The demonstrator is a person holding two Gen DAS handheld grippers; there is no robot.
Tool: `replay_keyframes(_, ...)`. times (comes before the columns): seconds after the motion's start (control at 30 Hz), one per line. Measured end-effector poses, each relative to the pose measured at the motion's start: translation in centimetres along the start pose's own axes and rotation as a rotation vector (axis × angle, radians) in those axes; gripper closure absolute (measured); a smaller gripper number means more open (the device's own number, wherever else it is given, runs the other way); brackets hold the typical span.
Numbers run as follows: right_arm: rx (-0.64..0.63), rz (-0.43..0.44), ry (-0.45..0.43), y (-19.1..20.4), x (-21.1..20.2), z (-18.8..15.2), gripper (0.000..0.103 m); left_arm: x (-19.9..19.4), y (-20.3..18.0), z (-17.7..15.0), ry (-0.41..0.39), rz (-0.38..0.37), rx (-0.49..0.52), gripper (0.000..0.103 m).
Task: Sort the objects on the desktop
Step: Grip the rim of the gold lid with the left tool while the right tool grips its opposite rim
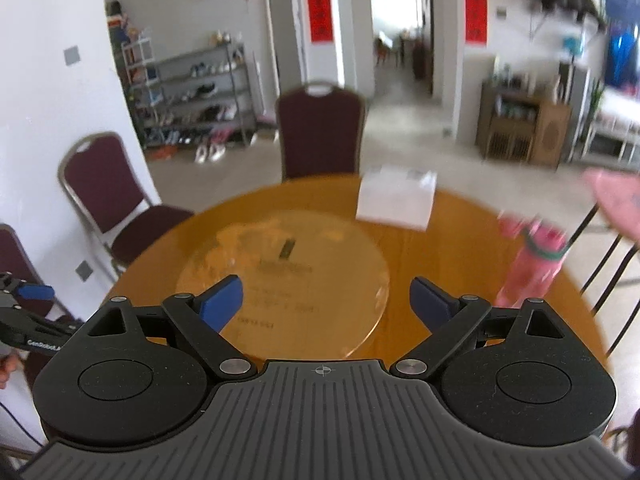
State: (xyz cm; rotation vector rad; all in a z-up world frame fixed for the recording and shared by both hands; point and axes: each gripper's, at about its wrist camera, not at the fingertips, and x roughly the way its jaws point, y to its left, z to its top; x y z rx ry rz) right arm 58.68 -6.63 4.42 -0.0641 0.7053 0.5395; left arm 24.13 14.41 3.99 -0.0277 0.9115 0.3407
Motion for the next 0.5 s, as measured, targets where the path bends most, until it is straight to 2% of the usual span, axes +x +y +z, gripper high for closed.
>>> replay_keyframes(0.1,0.044,0.009,0.047,-1.9,4.2,-1.0,0.009,2.8,0.4,0.8,0.011,0.008,0.011,0.0)
replay_keyframes(0.17,0.064,0.007,0.082,-2.7,6.9,-1.4,0.009,4.7,0.5,1.5,0.045,0.001,0.001,0.0)
replay_keyframes(0.37,0.117,-0.001,0.186,-4.6,14.4,-2.5,0.009,10.3,1.4,2.8,0.203,-0.131,-0.107,0.001)
replay_keyframes(0.5,0.145,0.005,0.236,-5.4,18.7,-2.8,0.009,12.9,1.7,4.0,0.216,-0.147,-0.135,0.001)
